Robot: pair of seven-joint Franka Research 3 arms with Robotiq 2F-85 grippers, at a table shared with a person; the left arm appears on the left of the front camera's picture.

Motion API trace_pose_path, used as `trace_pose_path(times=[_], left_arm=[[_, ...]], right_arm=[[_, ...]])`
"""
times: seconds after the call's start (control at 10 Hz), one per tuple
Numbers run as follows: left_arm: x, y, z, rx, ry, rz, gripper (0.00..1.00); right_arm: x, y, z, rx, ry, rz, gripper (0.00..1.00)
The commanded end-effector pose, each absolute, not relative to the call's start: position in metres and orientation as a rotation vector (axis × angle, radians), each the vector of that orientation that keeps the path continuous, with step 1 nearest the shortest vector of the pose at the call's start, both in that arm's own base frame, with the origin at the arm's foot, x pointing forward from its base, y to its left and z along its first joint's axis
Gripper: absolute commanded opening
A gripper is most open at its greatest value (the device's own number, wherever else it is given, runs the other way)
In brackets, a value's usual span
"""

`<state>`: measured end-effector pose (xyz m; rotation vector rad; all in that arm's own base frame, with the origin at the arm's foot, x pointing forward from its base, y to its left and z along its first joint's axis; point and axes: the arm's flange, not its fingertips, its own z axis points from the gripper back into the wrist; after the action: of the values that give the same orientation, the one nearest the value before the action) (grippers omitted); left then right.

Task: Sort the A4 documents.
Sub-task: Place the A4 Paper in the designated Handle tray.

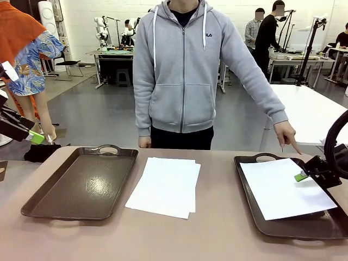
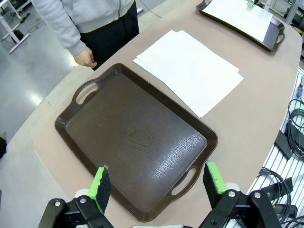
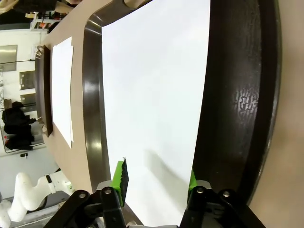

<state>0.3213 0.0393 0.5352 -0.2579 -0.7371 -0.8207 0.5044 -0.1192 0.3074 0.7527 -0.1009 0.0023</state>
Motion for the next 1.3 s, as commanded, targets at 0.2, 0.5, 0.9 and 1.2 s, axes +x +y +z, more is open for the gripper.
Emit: trace_pose_path(times=[0.2,0.5,0.9,1.2], left_arm=[[0.322,0.040,0.534,-0.268,-0.740,-0.820,1.00],[0.322,0.040,0.534,-0.268,-0.740,-0.820,1.00],[0.322,0.040,0.534,-0.268,-0.740,-0.820,1.00],[0.322,0.040,0.534,-0.268,-0.740,-0.820,1.00]], right_arm=[[0.488,-0.131,0.318,0.657,-0.067,-0.037,0.97],[0.478,-0.127,0.319,0.619,-0.039,-0.022,1.00],[0.478,-0.099,0.339,0.538,-0.089,0.081,1.00],[0.479,-0.082,0.352,0.477,-0.086,0.132,1.00]])
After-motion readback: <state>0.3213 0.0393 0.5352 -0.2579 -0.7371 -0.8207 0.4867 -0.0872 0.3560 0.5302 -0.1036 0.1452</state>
